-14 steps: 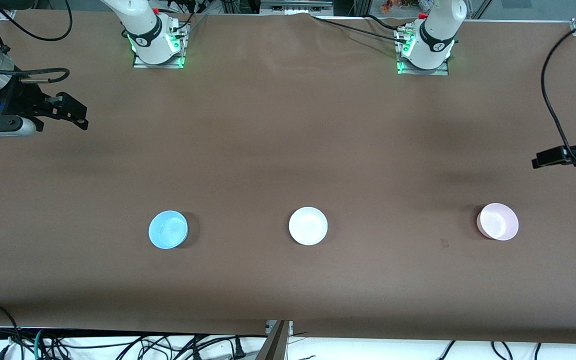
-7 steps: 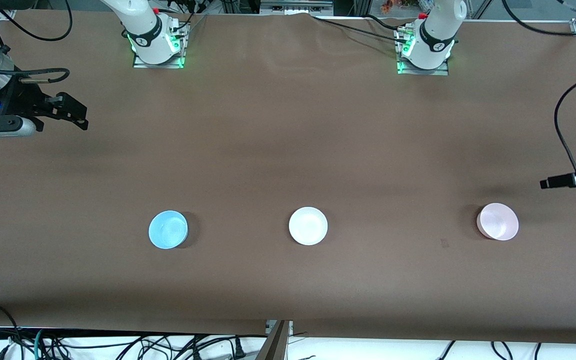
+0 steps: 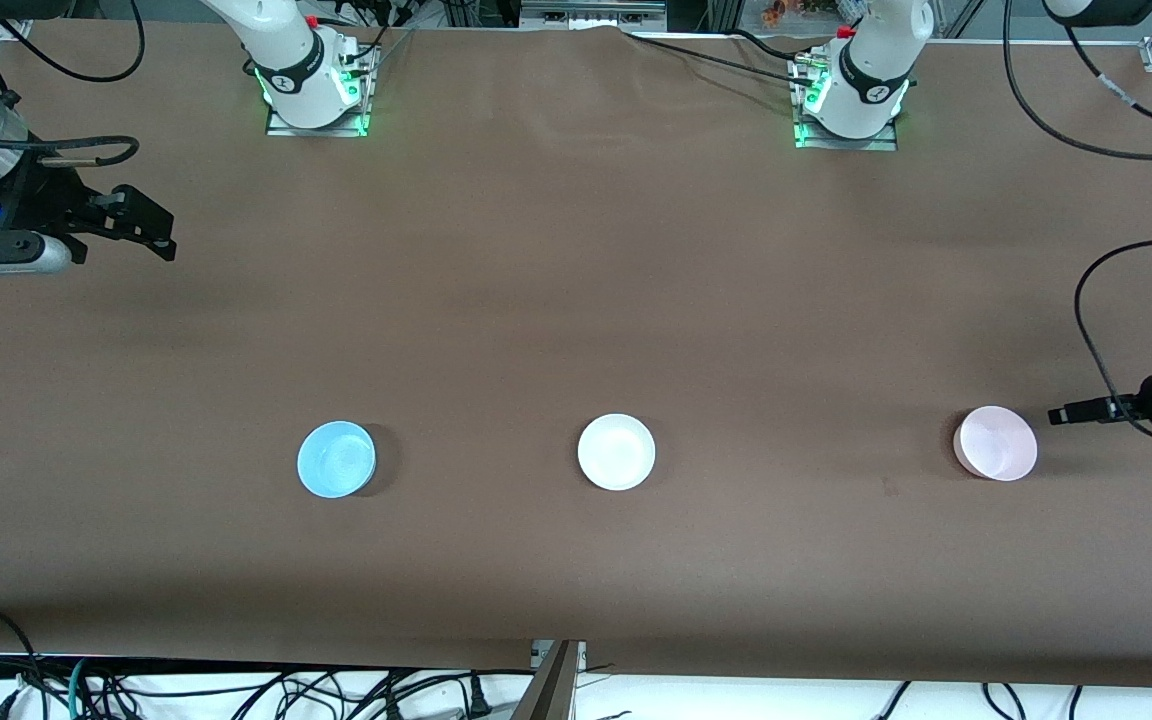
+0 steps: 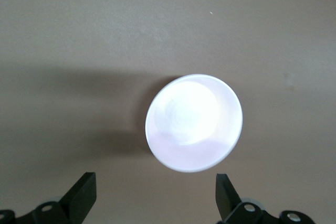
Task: Stack pink and blue bowls on white bowl
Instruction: 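Move the left gripper down toward the pink bowl, then grasp the pink bowl rim with the left gripper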
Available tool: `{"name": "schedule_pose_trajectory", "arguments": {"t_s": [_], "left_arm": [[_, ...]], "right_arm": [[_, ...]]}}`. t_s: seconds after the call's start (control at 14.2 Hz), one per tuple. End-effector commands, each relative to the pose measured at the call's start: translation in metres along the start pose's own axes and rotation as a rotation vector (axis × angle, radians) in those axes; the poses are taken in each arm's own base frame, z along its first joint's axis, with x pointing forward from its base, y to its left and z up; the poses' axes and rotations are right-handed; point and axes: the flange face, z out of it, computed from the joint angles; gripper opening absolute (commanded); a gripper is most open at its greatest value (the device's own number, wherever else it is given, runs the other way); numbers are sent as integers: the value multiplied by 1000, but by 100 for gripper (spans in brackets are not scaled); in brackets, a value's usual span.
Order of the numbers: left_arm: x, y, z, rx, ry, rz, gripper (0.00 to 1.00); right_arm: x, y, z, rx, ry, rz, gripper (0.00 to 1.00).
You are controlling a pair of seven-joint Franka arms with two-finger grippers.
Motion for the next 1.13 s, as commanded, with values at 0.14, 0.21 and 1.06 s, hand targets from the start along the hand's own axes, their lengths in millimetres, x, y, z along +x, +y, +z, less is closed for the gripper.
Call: {"name": "schedule_pose_trajectory", "arguments": {"t_s": [0.14, 0.21, 1.06], "left_arm": [[14, -3, 32, -2, 47, 9, 100], [14, -4, 37, -3, 41, 9, 99], [14, -5, 74, -17, 47, 80, 17]], "right_arm": [[0, 0, 2, -2, 5, 1, 100], [1, 0, 2, -2, 7, 2, 100], [2, -1, 3, -2, 11, -1, 100]]}}
